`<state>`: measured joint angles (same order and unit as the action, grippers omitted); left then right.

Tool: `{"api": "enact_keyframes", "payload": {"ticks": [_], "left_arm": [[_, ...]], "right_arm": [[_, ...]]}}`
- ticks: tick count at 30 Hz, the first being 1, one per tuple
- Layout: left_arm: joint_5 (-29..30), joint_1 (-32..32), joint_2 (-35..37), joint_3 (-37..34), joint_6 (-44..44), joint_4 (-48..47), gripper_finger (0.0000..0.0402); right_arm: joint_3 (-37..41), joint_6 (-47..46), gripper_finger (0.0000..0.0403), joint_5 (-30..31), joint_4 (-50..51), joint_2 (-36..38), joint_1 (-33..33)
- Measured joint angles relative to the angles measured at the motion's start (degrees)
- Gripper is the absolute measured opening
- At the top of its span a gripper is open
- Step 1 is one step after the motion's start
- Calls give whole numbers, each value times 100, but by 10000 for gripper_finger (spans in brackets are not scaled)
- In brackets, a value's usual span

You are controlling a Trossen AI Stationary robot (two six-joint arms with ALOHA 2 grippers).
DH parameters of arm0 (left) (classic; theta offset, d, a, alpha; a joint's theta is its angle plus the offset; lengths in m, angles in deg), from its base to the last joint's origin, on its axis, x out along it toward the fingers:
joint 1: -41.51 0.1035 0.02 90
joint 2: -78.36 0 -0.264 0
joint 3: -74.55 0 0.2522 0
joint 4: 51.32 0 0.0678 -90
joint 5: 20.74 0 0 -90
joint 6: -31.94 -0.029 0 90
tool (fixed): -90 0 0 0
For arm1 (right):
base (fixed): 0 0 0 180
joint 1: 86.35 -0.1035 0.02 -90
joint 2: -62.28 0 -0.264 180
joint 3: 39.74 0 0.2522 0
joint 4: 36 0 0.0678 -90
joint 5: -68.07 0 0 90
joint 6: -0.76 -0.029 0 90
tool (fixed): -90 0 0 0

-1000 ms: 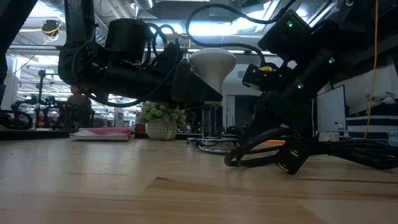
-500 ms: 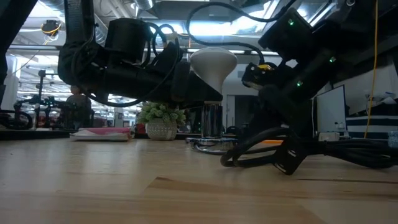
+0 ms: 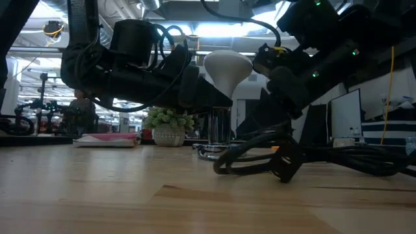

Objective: Screw lightbulb
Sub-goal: Insert the lightbulb into the lamp

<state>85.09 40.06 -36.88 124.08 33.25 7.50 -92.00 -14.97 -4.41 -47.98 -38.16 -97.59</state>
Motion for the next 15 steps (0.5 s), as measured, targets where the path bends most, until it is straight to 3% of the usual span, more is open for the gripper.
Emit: {"api": "enact_keyframes", "payload": {"ticks": [6,15], "left_arm": [[0,0,0,-2,12,-4,156],[0,0,-2,-4,18,-20,156]], "right_arm": [[4,407,21,406,185,292,-4],[0,662,21,1290,1496,1825,-7]]}}
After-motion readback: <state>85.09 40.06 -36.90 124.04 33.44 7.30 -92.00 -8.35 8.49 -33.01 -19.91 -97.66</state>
